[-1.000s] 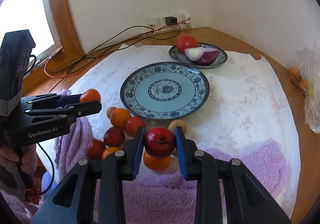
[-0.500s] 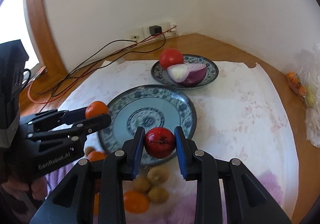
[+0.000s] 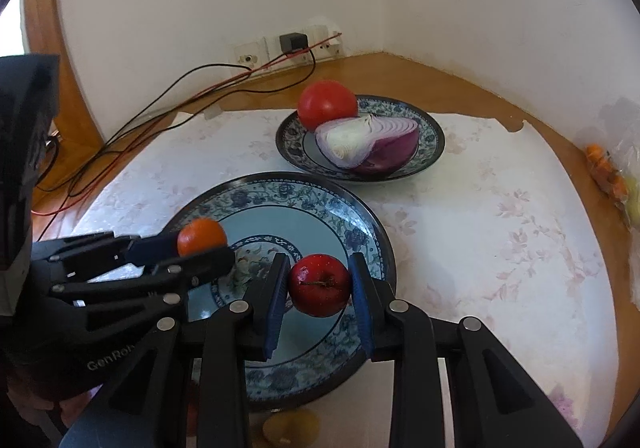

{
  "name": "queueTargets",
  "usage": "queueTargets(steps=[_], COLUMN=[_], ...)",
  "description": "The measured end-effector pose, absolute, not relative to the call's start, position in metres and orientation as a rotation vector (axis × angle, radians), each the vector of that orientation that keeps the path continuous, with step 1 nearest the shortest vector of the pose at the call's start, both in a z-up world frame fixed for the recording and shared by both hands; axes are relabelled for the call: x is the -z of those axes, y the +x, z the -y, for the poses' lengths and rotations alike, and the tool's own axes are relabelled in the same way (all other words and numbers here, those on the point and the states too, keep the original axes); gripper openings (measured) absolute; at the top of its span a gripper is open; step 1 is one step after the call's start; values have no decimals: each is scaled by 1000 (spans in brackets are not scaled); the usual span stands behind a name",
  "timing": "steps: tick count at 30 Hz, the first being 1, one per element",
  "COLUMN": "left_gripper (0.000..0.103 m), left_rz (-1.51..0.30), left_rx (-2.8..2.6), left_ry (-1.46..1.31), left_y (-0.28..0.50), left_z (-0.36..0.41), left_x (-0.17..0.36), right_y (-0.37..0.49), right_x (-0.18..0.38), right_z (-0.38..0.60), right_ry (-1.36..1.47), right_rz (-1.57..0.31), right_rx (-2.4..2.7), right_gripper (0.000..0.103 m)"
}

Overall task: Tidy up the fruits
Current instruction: 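Carry the orange and apple onto the blue plate with both tools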

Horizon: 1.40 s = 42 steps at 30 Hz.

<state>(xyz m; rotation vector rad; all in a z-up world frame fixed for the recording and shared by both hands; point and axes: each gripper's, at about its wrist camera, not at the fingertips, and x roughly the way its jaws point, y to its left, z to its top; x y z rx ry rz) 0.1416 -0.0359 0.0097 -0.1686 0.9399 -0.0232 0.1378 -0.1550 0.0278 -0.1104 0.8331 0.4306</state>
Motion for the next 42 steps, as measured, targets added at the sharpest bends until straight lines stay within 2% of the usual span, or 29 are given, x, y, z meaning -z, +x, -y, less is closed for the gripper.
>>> queueTargets(steps=[9, 42], left_gripper=[37, 39], left_rz=[-925, -922], left_rx=[13, 10], left_ry=[-131, -110], left_y=[142, 140], left_z=[42, 43], left_x=[-8, -7], right_y=[148, 151], right_x=[-17, -16], right_z=[158, 166], right_ry=[-83, -19], right_rz=[-885, -893], right_rx=[-418, -469], right_gripper=[31, 32])
